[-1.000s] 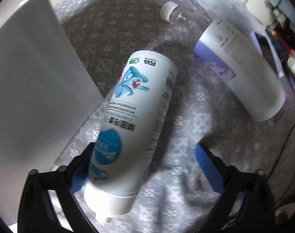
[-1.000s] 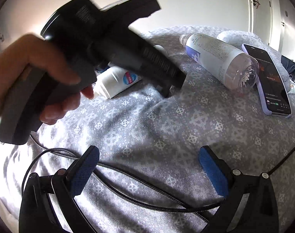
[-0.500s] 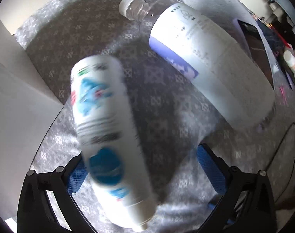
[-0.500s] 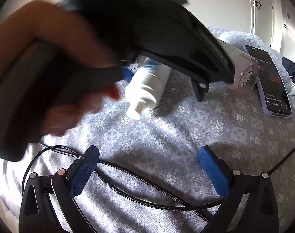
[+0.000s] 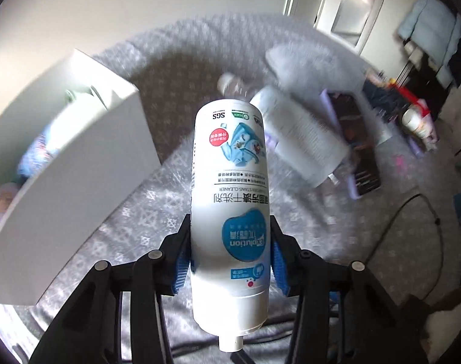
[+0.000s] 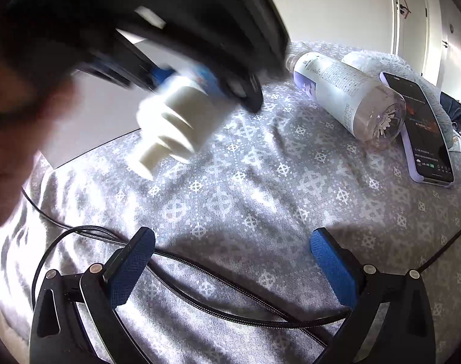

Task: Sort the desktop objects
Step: 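Carry the white foam bottle into the box and open the left gripper, then move the right gripper to the clear water bottle while the left gripper withdraws from the box, then grasp the clear purple-labelled water bottle with the right gripper, then lift the water bottle with the right gripper and carry it over the box, then lower the water bottle into the box and open the right gripper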

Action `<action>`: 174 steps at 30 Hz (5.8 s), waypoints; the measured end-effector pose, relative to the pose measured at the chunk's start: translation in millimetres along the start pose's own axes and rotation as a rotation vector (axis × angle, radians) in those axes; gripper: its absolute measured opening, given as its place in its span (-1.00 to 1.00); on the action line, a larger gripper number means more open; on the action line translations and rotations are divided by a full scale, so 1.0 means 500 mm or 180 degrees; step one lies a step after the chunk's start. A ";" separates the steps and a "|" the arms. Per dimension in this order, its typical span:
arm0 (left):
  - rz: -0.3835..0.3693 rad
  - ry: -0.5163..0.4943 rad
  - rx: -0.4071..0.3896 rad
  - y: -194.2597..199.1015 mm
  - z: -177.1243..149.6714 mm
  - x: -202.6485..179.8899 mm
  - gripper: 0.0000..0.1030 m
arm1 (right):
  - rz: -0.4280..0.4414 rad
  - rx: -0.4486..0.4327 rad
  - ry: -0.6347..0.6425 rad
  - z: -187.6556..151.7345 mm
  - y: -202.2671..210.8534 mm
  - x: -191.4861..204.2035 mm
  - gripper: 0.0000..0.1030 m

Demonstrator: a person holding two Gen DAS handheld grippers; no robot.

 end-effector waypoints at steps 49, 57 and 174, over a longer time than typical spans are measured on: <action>0.1587 0.1524 -0.0787 0.162 -0.175 0.302 0.99 | -0.0045 0.0016 0.0109 -0.016 -0.022 -0.015 1.00; 0.1652 0.1603 -0.0361 0.072 -0.312 0.308 0.99 | 0.0061 0.0131 0.0157 -0.025 -0.023 -0.019 1.00; 0.1773 0.1689 -0.0499 0.043 -0.361 0.298 0.99 | 0.1501 0.0559 -0.0718 0.450 -0.085 0.186 0.18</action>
Point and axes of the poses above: each gripper's, at about its wrist camera, not at the fingertips, and y roughly against the way its jaws point, x to its left, z to its top, the point moved 10 cm from there along -y, roughly the way its jaws point, and after that the axes turned 2 degrees about -y, right-handed, at the moved point
